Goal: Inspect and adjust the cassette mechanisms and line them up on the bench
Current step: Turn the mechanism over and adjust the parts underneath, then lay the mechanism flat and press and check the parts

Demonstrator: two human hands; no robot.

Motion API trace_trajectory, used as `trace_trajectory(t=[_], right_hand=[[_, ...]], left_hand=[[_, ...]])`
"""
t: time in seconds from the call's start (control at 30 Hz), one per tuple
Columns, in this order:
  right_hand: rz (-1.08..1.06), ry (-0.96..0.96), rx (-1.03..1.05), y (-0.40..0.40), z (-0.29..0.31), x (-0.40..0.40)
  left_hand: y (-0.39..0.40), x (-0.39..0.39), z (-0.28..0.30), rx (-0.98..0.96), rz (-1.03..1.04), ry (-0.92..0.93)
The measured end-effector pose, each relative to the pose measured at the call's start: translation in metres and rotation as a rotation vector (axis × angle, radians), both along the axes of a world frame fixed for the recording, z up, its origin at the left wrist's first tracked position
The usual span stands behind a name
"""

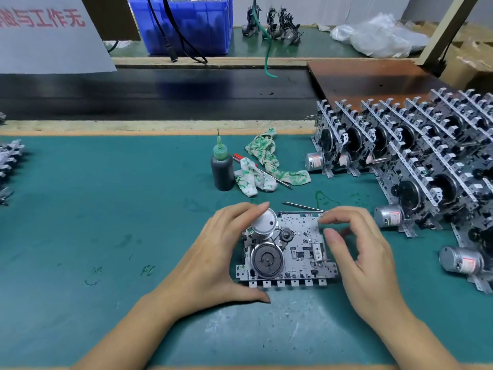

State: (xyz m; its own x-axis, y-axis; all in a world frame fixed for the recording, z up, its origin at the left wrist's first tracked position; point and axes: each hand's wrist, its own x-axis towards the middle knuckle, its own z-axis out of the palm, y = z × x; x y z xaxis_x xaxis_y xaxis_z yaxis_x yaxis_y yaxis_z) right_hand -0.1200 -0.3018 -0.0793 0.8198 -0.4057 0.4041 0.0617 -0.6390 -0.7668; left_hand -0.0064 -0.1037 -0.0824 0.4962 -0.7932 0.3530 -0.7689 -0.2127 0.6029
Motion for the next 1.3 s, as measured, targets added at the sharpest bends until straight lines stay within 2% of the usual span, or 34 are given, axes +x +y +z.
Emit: trace_trajectory(t=[0.6,0.9,1.0,1.13,1.3], right_hand=[[-0.005,0.074,0.027,0.000,-0.003,0.003],[0.030,0.120,0.046,0.000,-0.005,0.003],[0.028,0.092,0.056,-0.001,-0.004,0.002],[0.023,0.065,0.068,-0.003,-0.004,0.002],[0.014,0.073,0.073,-0.004,-0.004,0.002]], left_hand=[[0.000,0.004,-0.002,0.032,-0.043,0.024],[0.000,0.005,-0.006,0.021,-0.015,0.213],[-0.001,0.008,-0.006,-0.151,0.061,0.317],[-0.004,0.025,-0.002,-0.469,0.392,0.334],[-0.009,0.049,0.013,-0.602,0.598,0.363]])
